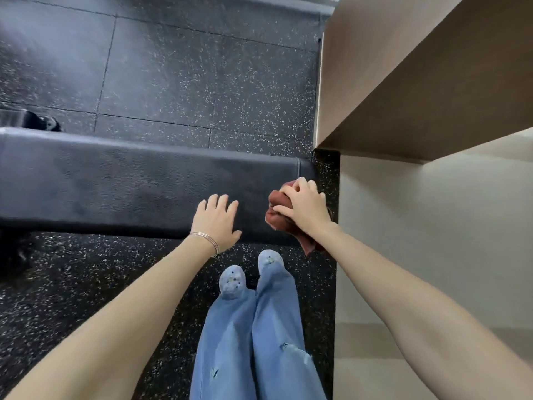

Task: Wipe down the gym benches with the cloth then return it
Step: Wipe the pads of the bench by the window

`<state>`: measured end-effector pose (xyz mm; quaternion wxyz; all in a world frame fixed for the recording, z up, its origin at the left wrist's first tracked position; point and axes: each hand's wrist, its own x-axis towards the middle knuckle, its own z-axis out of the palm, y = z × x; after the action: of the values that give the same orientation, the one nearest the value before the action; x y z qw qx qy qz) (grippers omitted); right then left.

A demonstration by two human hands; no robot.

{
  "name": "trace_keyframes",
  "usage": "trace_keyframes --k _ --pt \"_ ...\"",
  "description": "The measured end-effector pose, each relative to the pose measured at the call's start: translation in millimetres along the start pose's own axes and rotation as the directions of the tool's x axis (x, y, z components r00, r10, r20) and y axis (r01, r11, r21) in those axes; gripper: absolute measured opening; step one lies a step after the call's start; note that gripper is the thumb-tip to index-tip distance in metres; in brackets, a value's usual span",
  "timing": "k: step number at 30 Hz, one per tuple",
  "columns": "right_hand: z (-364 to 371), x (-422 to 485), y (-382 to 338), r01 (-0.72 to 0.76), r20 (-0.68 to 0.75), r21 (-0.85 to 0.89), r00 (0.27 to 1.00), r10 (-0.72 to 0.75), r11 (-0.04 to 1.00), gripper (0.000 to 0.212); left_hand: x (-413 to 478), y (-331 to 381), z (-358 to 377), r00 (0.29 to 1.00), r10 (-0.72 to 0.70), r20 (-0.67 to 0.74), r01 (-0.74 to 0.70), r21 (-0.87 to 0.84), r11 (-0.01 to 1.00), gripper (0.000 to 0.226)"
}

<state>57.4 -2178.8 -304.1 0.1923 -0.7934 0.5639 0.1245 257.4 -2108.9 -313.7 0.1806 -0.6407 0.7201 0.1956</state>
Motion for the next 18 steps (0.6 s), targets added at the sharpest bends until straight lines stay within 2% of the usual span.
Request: trace_keyframes --k 4,9,14,18 --pt "39.8 48.4 19.8 -0.04 -0.088 0.033 0.995 0.043 0.999 0.038 53.1 -2.2 31.3 0.999 0.022 -0.048 -0.022 -0.013 1.0 0.079" --pt "79.8 88.5 42.1 -0.177 -0.195 0.079 0.962 0.189 0.981 0.039 111.1 -8.7 47.5 0.988 0.004 -0.151 -0.012 -0.053 0.998 0.083" --pt "125.6 61.0 43.6 -0.227 -0.328 0.123 0.91 0.255 0.966 0.034 153.4 -3.2 50.8 0.977 0.026 -0.213 -0.047 -0.091 0.995 0.078" --pt "145.6 26.1 46.1 -0.202 -0.343 0.094 0.913 0.222 0.975 0.031 172.7 4.1 52.1 0.982 0.025 -0.189 -0.045 -0.099 0.994 0.077"
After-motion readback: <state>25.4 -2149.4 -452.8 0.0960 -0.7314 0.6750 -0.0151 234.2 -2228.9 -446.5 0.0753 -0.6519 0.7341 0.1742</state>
